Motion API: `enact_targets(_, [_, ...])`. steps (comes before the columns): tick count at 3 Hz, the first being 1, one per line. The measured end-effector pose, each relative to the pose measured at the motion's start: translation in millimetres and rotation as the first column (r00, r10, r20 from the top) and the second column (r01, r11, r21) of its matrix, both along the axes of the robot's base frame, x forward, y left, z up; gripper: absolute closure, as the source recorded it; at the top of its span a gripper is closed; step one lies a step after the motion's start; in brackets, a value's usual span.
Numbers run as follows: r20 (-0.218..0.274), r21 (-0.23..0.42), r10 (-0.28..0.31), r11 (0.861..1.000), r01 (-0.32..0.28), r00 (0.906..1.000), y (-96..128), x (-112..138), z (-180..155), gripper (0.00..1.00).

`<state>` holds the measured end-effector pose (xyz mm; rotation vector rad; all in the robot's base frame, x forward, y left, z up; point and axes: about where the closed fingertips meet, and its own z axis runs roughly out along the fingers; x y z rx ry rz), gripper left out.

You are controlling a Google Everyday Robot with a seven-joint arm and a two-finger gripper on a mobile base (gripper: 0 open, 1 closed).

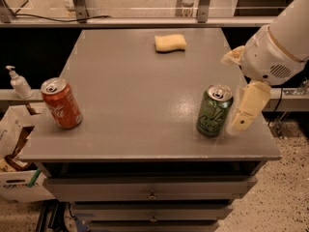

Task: Pick green can

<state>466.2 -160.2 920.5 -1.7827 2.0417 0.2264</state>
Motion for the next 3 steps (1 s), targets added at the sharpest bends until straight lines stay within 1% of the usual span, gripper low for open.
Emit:
enact_targets(1, [-0.028,0.003,0.011,1.0,-0.011,0.9995,9.5,-0.1,-19.8,0.16])
enact_targets(2, [-0.038,-0.004,0.005,1.0,-0.005,0.9993,11.2,4.8,-32.6,0.39])
enact_targets(3, [-0.028,-0.019,-0.015,1.0,0.015,0.9995,6.6,11.0,-32.2,0.63])
